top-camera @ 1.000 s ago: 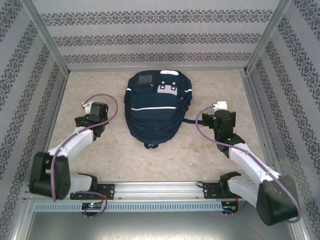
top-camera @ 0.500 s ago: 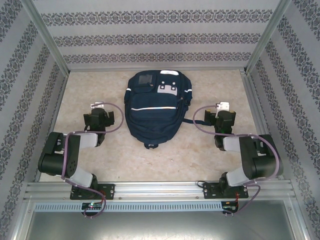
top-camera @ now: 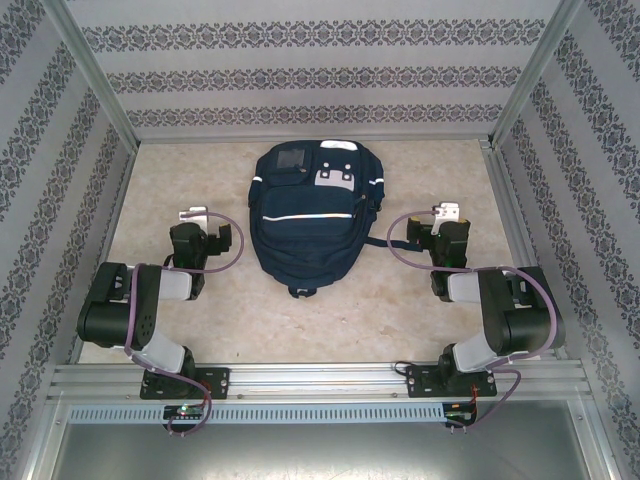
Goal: Pack books, pencil case, and school supplies into a backpack
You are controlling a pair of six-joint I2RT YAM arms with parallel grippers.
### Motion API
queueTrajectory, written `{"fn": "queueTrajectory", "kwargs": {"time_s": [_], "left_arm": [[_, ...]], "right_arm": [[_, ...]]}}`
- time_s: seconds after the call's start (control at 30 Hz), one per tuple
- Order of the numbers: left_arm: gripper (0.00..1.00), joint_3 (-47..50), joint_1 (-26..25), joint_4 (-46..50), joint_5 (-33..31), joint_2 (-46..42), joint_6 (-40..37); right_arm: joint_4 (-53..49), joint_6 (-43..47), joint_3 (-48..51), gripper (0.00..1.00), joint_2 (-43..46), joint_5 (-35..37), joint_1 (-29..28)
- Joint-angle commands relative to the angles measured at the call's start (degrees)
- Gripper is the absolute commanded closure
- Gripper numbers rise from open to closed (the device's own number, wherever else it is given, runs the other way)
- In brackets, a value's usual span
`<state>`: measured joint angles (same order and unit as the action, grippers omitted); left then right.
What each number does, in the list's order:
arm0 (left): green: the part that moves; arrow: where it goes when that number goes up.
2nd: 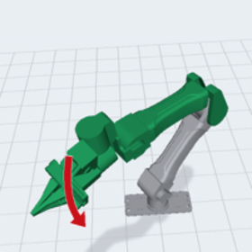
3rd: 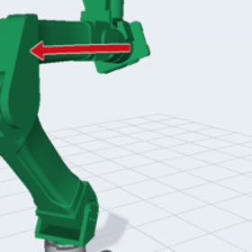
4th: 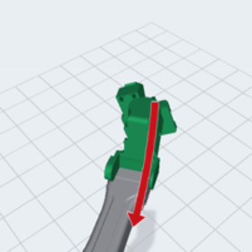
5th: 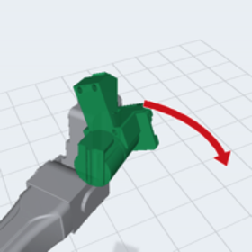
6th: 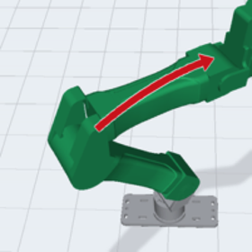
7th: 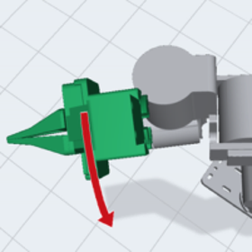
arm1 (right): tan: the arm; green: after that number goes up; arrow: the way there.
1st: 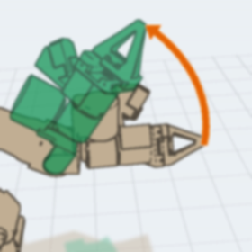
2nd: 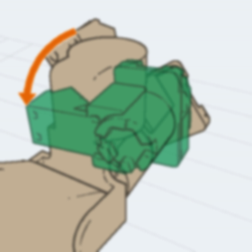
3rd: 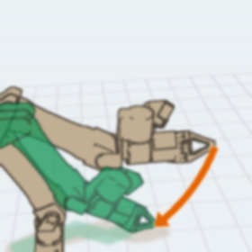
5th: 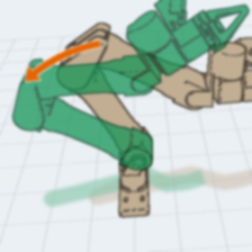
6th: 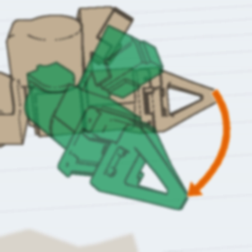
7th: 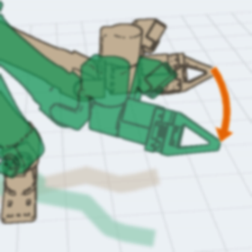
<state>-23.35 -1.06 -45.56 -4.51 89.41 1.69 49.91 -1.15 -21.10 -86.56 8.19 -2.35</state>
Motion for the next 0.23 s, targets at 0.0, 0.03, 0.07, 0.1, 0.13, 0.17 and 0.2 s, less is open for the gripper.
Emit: {"fn": "queueTrajectory", "kwargs": {"time_s": [0.0,0.03,0.07,0.1,0.13,0.17,0.2], "left_arm": [[0.01,0.1,0.4,-3.0,1.0,0.0,-0.8],[0.01,0.1,0.4,-2.8,1.1,-0.1,-0.7],[0.01,0.0,0.4,-2.8,1.1,0.0,-0.7],[0.01,0.0,0.4,-2.8,1.1,0.0,-0.7],[0.01,0.0,0.3,-2.8,1.0,0.0,-0.7],[0.01,0.0,0.4,-2.8,1.1,0.0,-0.7],[0.01,0.1,0.4,-2.8,1.0,0.0,-0.7]], "right_arm": [[2.2,-0.9,-0.4,0.02,0.2,-1.2,0.4],[2.2,-0.9,-0.4,0.02,0.1,-1.1,0.4],[2.2,-0.9,-0.4,0.02,0.2,-1.2,0.4],[2.2,-1.0,-0.4,0.02,0.1,-1.2,0.4],[2.2,-0.9,-0.4,0.02,0.2,-1.2,0.4],[2.2,-1.0,-0.4,0.02,0.1,-1.1,0.4],[2.2,-0.9,-0.4,0.02,0.2,-1.1,0.4]]}}
